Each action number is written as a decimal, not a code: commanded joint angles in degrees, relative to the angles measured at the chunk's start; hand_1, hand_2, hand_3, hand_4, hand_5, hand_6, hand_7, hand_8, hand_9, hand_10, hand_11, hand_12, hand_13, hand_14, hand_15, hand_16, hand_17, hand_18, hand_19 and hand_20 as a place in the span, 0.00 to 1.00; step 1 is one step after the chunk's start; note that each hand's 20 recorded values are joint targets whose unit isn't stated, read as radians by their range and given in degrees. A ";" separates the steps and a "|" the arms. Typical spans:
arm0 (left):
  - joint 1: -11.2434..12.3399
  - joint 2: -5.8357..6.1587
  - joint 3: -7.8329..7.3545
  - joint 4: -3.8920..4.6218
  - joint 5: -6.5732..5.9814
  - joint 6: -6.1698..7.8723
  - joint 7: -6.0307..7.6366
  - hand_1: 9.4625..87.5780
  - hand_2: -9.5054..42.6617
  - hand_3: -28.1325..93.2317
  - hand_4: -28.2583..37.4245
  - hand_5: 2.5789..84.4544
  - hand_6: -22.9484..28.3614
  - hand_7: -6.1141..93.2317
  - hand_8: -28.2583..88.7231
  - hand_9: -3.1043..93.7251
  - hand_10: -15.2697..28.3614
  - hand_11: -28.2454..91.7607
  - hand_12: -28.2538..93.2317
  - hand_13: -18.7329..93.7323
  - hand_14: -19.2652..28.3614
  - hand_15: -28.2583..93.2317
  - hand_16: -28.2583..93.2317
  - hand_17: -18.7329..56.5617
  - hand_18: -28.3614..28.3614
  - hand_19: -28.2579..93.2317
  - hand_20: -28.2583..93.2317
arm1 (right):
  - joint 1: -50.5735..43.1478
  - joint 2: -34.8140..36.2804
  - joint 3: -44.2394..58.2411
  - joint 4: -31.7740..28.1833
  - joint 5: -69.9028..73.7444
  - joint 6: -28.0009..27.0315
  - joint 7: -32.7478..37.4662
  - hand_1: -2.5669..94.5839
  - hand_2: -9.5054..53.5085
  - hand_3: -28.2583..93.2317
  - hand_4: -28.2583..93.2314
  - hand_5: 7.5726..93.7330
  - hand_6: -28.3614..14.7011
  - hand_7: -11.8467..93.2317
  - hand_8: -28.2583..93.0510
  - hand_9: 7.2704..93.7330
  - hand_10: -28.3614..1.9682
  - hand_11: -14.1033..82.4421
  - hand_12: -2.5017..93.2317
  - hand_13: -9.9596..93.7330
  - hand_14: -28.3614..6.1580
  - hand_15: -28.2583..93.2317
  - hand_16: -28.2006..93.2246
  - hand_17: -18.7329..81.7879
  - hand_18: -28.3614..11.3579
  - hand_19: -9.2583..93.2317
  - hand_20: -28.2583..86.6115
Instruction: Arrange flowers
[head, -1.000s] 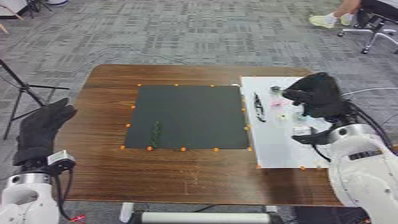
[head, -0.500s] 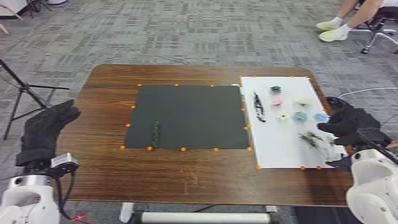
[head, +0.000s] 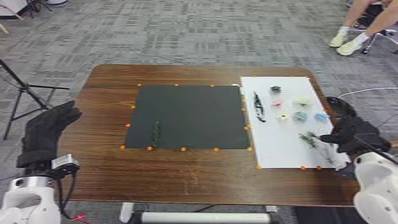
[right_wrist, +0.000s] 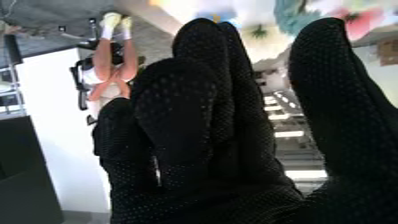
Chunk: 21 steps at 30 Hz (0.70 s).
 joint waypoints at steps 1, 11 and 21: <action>0.28 -0.49 0.11 -0.45 -0.71 -0.22 -0.48 0.16 0.26 0.82 0.00 0.59 0.52 0.20 0.18 0.54 0.70 0.41 0.33 0.51 0.80 0.43 0.23 0.35 0.72 0.32 0.40 | 1.31 0.72 -2.81 0.95 0.01 -3.18 0.21 0.43 0.00 0.74 0.11 0.73 0.59 0.32 0.20 0.83 0.53 0.52 0.34 0.94 0.70 0.66 0.53 0.70 0.27 0.98 0.67; 0.51 -0.84 0.16 -0.59 -0.84 -0.48 -0.42 0.16 0.26 0.81 0.00 0.59 0.52 0.20 0.18 0.54 0.70 0.41 0.33 0.51 0.80 0.43 0.23 0.35 0.72 0.32 0.40 | 3.21 1.29 -6.50 3.32 -1.27 -2.64 1.62 0.68 0.00 0.44 0.26 0.75 0.59 0.28 0.43 0.89 0.59 0.46 0.44 0.97 0.75 0.64 0.53 0.75 0.32 0.97 0.65; 0.49 -0.67 0.32 -0.69 -1.35 -0.41 -0.40 0.16 0.26 0.81 0.00 0.59 0.52 0.19 0.18 0.54 0.70 0.41 0.33 0.51 0.80 0.43 0.23 0.35 0.72 0.32 0.40 | 3.76 1.33 -4.35 2.02 8.58 -1.81 2.95 0.69 0.00 0.64 0.17 0.81 0.61 0.30 0.46 0.96 0.64 0.42 0.47 1.00 0.78 0.65 0.51 0.80 0.38 0.97 0.63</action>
